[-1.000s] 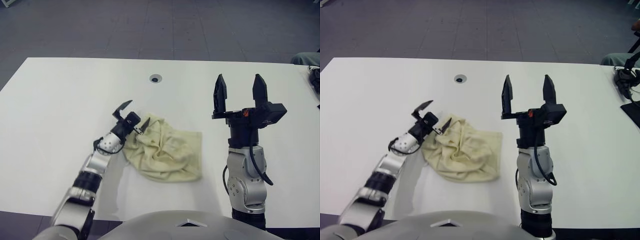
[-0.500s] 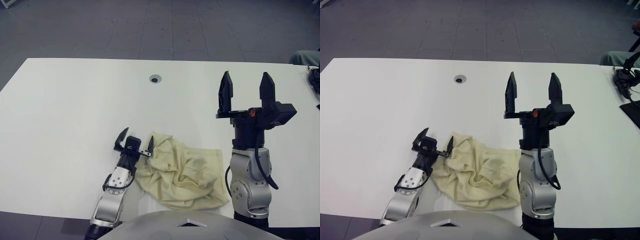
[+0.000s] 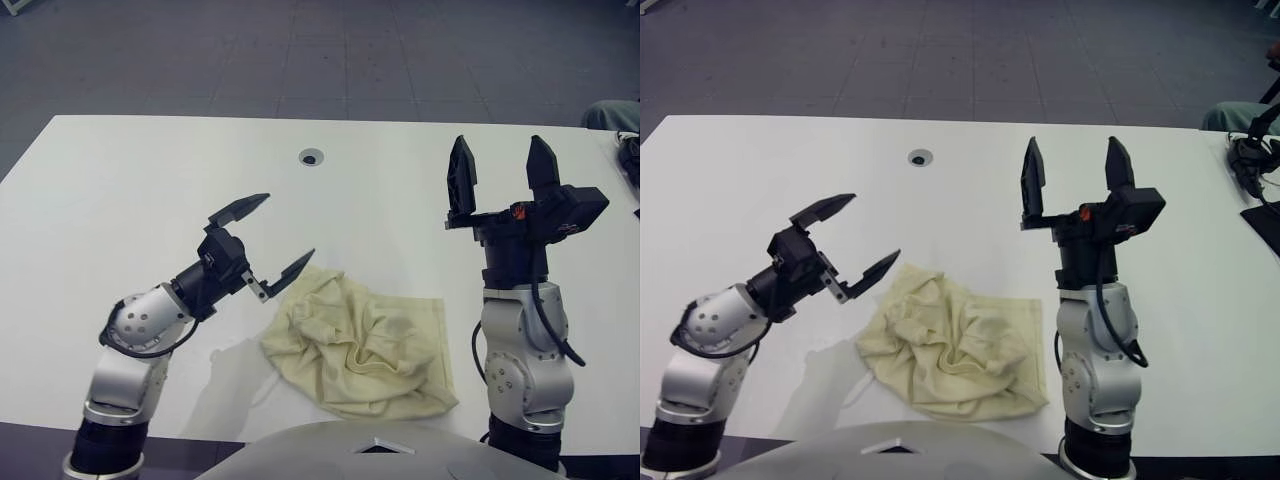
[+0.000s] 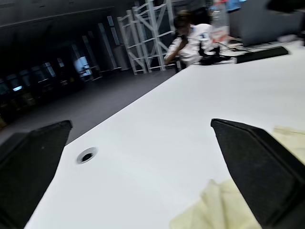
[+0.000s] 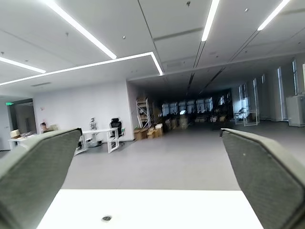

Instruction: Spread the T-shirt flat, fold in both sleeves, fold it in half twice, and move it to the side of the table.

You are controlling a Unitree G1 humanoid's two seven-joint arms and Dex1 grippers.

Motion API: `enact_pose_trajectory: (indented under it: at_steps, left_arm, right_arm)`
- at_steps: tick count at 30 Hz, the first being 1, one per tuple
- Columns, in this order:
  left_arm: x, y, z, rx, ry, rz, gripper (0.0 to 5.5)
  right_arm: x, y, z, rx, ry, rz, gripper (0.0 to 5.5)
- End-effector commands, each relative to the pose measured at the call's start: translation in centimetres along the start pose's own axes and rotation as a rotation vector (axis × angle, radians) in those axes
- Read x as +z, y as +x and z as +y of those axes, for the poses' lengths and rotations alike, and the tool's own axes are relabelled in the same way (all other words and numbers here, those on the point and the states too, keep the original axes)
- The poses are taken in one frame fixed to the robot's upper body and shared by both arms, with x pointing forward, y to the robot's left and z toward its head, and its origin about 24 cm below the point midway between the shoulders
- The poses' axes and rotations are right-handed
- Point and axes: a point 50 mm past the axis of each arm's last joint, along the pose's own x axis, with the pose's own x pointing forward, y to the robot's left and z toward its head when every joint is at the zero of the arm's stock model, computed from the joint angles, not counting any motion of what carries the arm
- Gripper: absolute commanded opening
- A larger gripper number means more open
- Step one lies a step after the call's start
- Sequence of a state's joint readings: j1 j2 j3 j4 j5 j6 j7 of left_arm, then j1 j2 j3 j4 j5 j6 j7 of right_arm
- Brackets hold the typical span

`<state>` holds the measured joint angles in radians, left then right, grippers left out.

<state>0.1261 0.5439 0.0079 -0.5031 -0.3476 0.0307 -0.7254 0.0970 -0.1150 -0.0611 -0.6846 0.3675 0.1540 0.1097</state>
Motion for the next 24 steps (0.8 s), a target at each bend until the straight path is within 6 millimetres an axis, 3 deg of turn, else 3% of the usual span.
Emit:
enact_pose_trajectory:
  at_steps: [1,6,10,17,24]
  left_arm:
    - [-0.3,0.2,1.7,-0.117,0.061,0.071,5.4]
    - [-1.6,-0.5,-1.1,-0.32,-0.02,0.148,5.4]
    - [-3.1,-0.7,-3.6,-0.451,0.016,0.24,5.4]
    - [-3.1,-0.7,-6.4,-0.526,-0.041,0.214,5.4]
    - [-3.0,-0.2,-7.0,-0.526,-0.027,0.2,5.4]
  right_arm:
    - [0.3,-0.3,0.5,0.193,-0.07,0.091,5.39]
    - [-2.5,0.3,-0.1,0.267,-0.012,0.199,5.39]
    - [-4.3,0.0,0.0,0.267,0.0,0.241,5.39]
    - [-5.4,0.0,-0.2,0.261,0.003,0.265,5.39]
    - [-5.5,-0.4,0.0,0.266,-0.013,0.269,5.39]
